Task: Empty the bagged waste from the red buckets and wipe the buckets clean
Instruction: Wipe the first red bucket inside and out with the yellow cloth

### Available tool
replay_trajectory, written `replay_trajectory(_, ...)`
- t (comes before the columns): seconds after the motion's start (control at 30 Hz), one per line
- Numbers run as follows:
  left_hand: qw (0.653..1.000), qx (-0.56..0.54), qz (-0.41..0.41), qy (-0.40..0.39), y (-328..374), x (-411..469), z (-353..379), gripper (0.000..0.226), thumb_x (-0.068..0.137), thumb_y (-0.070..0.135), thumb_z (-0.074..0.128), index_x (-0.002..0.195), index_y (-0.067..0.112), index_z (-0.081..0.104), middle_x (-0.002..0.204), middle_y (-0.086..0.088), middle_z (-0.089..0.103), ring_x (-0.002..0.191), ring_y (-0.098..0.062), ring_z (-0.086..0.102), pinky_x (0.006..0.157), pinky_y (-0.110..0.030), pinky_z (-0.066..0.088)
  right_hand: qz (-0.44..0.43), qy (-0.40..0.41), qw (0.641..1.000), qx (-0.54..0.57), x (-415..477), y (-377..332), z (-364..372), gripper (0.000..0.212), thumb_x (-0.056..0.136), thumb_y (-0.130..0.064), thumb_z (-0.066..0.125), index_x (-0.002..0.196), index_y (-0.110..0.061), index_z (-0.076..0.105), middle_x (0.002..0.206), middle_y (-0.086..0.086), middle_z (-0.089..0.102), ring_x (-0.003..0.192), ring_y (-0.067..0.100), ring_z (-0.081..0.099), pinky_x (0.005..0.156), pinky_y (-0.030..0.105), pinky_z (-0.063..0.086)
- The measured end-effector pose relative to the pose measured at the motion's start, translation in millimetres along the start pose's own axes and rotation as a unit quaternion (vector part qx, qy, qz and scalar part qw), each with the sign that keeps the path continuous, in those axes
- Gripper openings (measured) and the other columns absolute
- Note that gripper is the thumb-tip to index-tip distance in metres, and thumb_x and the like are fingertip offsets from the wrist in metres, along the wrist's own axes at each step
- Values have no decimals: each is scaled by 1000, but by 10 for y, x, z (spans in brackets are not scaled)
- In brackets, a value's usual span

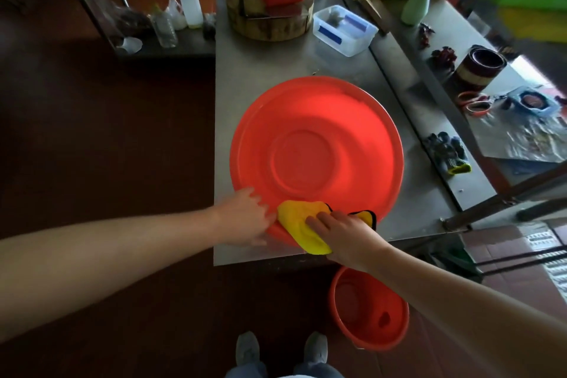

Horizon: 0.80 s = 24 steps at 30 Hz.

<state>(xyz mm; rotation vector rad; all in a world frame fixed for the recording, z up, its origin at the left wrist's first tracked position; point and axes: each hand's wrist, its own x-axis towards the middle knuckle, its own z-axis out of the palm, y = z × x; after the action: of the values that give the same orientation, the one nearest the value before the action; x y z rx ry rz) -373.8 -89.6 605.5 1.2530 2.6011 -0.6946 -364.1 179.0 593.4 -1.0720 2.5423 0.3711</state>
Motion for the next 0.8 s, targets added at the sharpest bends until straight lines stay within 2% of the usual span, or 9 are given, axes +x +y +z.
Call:
replay_trajectory(0.1,998,-27,-42,27,308,173,2,43,102,41,37,116,9,62,112,-11,70,98,-30,66,91,-40,47,14,19,999,26,5,-26,12,87,75,-35,76,150,-21,34,126,3,53,102,30,60,73,41,53)
replay_trajectory(0.13,998,-14,-36,47,317,196,4,37,101,32,35,113,11,64,109,-9,72,96,-29,67,90,-39,49,16,22,999,34,-2,-23,21,87,75,-36,76,150,-21,35,127,3,53,103,29,60,74,40,53)
replay_trajectory(0.2,998,20,-8,62,255,192,-5,33,100,26,37,106,16,67,101,-5,75,88,-24,70,86,-36,53,17,28,998,50,-29,-8,50,89,75,-40,75,152,-22,33,132,2,51,108,29,60,76,41,53)
replay_trajectory(0.3,998,36,44,39,117,142,-21,31,104,32,39,104,13,63,98,-7,73,87,-26,70,87,-38,51,11,32,998,57,-46,17,49,93,76,-44,73,155,-24,28,139,1,48,113,28,59,78,42,54)
replay_trajectory(0.4,998,37,59,4,-136,-16,-66,32,106,38,40,107,12,60,101,-9,72,92,-28,69,90,-40,49,-8,32,999,35,-51,80,-8,93,77,-46,70,155,-26,24,139,0,47,112,26,59,76,42,55)
replay_trajectory(0.57,993,73,89,-1,-557,-373,-102,35,97,46,56,115,16,61,108,-4,71,102,-26,67,96,-39,46,-50,28,998,-1,-89,212,-1,91,75,-43,74,153,-27,30,138,0,50,115,27,59,89,41,52)
replay_trajectory(0.7,993,101,52,2,-655,-471,-149,40,95,44,58,120,13,61,115,-7,69,110,-30,63,109,-47,37,-55,22,998,3,-1,96,26,91,78,-45,74,154,-25,28,140,1,48,116,28,57,90,42,52)
replay_trajectory(0.8,996,87,10,-21,-358,-467,-138,48,94,48,59,125,12,60,118,-12,68,113,-33,61,114,-54,30,-53,29,998,20,28,-14,74,89,77,-45,75,151,-24,31,136,1,50,112,29,58,85,44,53)
